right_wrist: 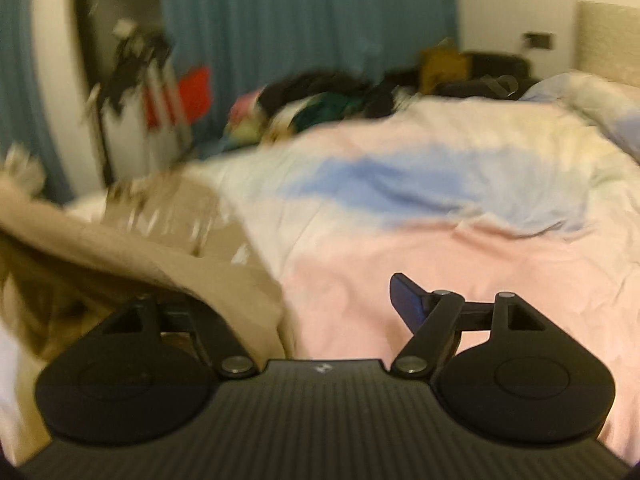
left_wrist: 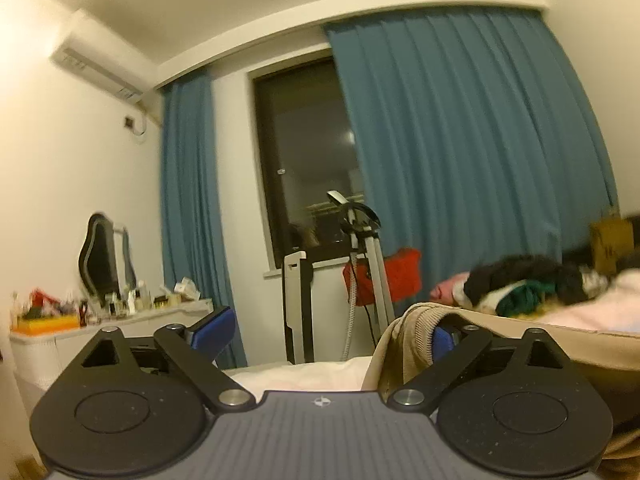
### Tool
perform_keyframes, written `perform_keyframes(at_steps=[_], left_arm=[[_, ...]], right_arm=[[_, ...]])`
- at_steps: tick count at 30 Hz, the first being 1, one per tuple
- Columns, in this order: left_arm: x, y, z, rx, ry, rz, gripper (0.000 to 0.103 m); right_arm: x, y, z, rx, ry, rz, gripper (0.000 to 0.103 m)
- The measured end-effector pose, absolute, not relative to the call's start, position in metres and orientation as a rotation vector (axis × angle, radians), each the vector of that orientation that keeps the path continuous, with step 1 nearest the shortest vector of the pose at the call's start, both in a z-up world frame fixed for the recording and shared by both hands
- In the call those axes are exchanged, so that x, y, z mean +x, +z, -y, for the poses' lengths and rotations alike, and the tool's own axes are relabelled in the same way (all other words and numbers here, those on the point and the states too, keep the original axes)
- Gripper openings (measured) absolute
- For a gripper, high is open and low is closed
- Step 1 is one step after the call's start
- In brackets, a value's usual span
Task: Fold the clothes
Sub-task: 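Lift the T-shirt high with both grippers and shake it out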
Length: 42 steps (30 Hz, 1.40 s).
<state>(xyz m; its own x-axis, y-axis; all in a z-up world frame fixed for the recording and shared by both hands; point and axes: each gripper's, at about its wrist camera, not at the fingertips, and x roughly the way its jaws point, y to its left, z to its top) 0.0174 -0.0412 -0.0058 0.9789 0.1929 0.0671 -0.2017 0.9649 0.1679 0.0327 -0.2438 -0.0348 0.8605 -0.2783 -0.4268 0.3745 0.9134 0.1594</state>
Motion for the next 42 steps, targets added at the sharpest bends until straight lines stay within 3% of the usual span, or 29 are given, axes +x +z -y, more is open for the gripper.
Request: perform_keyframes(at_steps=[8,23,29,35,42], left_arm=[[-0.019,0.054,0.02,0.039,0.266,0.14,0.1],[-0.104,0.327,-0.026,-0.085,0.307,0.566,0.103],[-0.092,0.376,-0.036,-0.107,0.24,0.486,0.103],[-0.045,0.39,-0.042,-0.128,0.164,0.316,0.103],[0.102,0.308,-0.047,-0.13,0.148,0.096,0.103]], right_arm=[[0.025,0.037,0.244,0.203,-0.354,-0.149,0.082],[-0.027,0.342,0.258,0.181,0.063,0.195,0.082],[-0.058,0.426,0.248,0.03,0.052,0.23,0.082],[-0.035,0.435,0.256,0.002,0.052,0.15,0.085],[0.087,0.349,0.27,0.014,0.008,-0.057,0.085]])
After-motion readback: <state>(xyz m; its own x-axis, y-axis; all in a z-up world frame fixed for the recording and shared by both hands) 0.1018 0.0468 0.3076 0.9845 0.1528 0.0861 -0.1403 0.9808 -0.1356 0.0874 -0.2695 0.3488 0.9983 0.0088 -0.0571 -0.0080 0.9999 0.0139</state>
